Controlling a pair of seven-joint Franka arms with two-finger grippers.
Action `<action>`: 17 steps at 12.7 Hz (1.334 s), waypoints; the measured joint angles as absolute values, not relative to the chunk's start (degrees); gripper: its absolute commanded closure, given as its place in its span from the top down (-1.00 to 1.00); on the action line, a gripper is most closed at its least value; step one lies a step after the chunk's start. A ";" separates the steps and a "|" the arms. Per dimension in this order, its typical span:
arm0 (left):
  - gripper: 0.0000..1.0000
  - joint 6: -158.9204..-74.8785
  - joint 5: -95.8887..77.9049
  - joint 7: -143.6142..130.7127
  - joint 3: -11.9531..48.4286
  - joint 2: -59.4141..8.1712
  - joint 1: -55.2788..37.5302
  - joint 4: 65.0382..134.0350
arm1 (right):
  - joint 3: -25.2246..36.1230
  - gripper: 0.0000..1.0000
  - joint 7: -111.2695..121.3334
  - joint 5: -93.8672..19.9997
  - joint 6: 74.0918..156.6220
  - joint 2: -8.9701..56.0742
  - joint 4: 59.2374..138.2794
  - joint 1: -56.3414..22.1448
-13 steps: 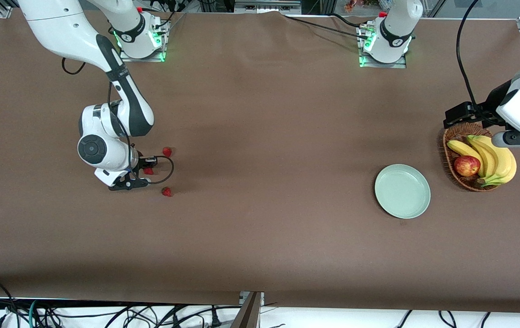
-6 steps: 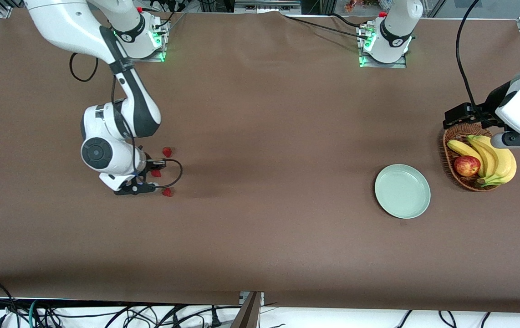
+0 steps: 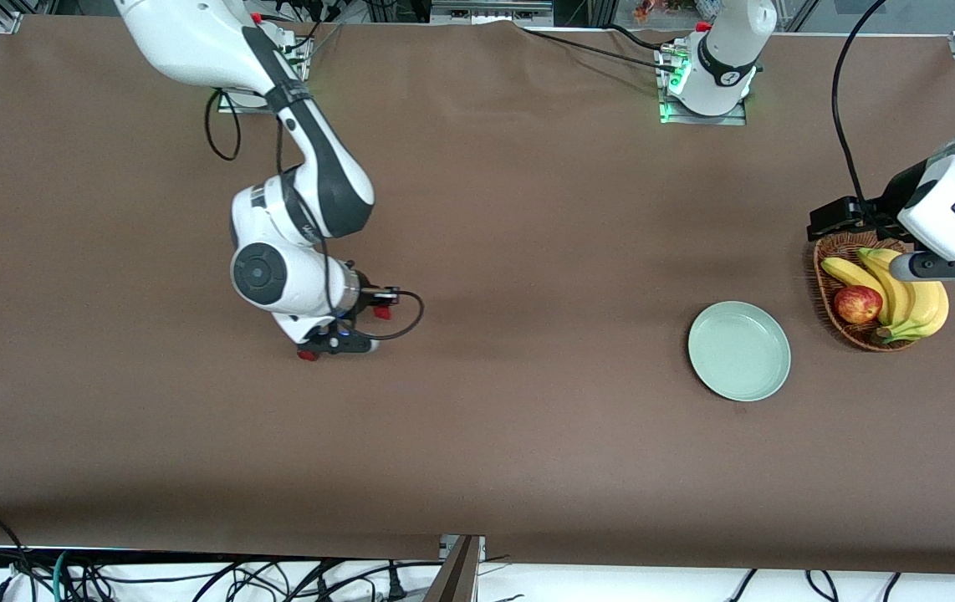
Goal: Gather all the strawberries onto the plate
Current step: 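Carry the strawberry to mid-table with the right gripper and release it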
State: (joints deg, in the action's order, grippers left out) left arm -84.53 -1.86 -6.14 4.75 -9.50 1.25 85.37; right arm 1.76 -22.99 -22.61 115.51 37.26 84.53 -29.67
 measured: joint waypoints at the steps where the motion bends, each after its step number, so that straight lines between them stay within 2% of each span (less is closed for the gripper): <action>1: 1.00 -84.50 -1.86 -6.13 4.86 -10.15 1.08 85.48 | 1.73 -0.79 -26.12 -24.96 115.73 39.25 81.42 -31.21; 4: 1.00 -86.50 -1.86 -6.07 4.76 -13.46 1.66 85.74 | 1.56 -0.79 -36.95 -31.88 122.02 44.63 73.30 -36.96; 7: 1.00 -94.81 -1.86 -5.50 4.61 -18.78 3.11 86.96 | 0.36 -0.78 -45.41 -38.85 136.90 50.37 69.21 -43.79; 10: 1.00 -106.11 -1.86 -5.48 4.88 -24.43 2.68 90.07 | -4.26 -0.69 -52.79 -39.68 151.78 55.25 66.56 -47.42; 13: 1.00 -114.65 -1.86 -5.50 5.22 -29.04 1.36 93.05 | -6.00 0.87 -59.00 -39.69 160.08 58.14 63.64 -50.44; 14: 1.00 -116.21 -1.86 -5.51 5.26 -30.16 0.94 93.70 | -6.01 0.98 -59.80 -39.69 160.92 58.59 63.15 -50.88; 17: 1.00 -117.24 -1.86 -5.76 5.39 -31.50 0.00 94.28 | -5.70 0.98 -59.90 -39.37 161.04 58.75 62.01 -50.62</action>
State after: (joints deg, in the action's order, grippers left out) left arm -117.24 -1.86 -5.76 5.39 -31.50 0.00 94.28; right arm -5.70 -59.90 -39.37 161.04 58.75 62.01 -50.62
